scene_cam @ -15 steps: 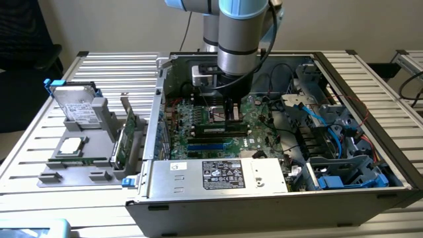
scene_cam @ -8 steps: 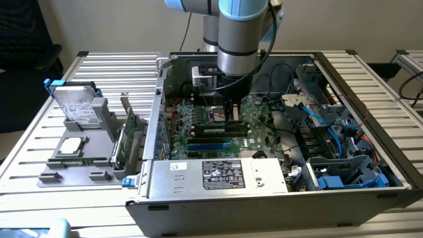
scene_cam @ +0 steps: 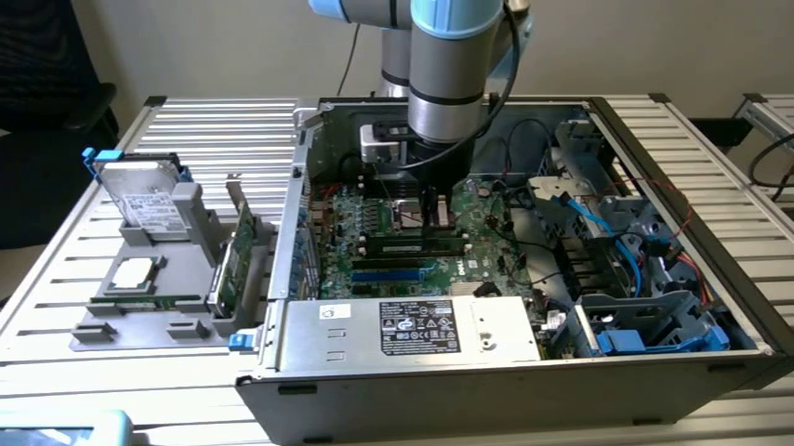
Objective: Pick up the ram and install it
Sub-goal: 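Insert the ram into the slot, then press down the ram until it locks into place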
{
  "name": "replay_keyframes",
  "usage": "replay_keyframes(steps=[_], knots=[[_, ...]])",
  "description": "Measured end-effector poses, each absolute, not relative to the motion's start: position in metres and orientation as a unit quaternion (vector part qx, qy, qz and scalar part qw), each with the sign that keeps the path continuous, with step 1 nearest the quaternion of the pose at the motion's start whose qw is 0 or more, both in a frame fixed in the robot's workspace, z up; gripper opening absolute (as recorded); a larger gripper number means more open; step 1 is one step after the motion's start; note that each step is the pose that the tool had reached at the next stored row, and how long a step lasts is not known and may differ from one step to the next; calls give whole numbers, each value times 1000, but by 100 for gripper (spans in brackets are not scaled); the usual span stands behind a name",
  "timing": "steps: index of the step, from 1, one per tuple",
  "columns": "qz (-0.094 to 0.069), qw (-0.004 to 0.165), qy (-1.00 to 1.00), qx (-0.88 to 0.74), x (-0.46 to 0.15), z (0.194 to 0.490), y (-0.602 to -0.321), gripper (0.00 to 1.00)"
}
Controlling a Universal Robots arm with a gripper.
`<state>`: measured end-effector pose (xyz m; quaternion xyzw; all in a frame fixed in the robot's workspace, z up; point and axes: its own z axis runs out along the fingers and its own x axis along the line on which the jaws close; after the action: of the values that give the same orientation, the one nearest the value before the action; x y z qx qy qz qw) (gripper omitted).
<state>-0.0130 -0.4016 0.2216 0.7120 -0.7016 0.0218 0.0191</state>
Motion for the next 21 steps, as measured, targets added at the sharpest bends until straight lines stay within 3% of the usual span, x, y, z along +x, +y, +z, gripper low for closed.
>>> replay_keyframes(steps=[8,21], knots=[[22,19,-702,712,-11,241,-402,22],[22,19,-702,712,-6,241,-403,22]])
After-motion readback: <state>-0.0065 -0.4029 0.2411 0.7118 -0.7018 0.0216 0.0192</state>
